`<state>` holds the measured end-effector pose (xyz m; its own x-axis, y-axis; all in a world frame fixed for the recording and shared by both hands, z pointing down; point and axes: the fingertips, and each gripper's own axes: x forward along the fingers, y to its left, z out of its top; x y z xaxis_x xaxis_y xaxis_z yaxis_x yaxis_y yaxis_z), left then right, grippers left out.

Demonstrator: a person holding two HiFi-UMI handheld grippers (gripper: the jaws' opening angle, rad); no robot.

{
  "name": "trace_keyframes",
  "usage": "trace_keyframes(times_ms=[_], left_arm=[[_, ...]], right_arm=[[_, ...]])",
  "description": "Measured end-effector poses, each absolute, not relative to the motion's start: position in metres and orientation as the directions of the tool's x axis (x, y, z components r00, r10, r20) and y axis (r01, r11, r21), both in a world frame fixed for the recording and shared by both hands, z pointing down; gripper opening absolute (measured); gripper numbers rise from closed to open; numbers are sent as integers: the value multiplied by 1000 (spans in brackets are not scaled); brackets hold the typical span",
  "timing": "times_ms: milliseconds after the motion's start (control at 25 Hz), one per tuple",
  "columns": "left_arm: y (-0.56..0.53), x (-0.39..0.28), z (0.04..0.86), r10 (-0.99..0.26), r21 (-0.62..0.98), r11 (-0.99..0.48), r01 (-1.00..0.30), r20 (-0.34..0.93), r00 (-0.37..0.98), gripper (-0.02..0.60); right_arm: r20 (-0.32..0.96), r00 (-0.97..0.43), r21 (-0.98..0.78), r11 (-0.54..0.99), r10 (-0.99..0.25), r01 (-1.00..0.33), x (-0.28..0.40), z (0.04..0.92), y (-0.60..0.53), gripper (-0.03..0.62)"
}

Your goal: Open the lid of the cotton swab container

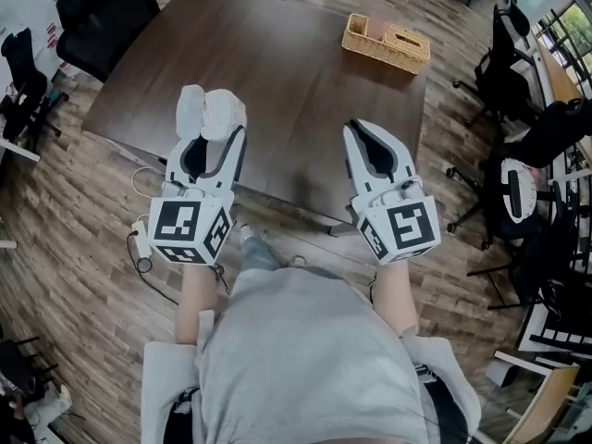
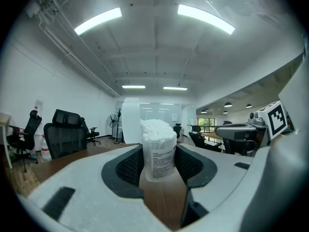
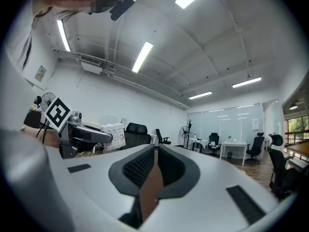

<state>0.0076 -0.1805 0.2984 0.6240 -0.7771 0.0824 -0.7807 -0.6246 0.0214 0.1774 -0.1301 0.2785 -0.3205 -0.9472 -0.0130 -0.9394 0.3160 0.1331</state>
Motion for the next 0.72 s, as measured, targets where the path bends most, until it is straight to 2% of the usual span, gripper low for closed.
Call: trace_keyframes(times_ms=[720], left_arm=[[-157, 23, 297, -774, 28, -629, -777, 65, 630, 192]], right_arm=[[-12, -326, 114, 323, -945, -940, 186, 282, -110, 28]])
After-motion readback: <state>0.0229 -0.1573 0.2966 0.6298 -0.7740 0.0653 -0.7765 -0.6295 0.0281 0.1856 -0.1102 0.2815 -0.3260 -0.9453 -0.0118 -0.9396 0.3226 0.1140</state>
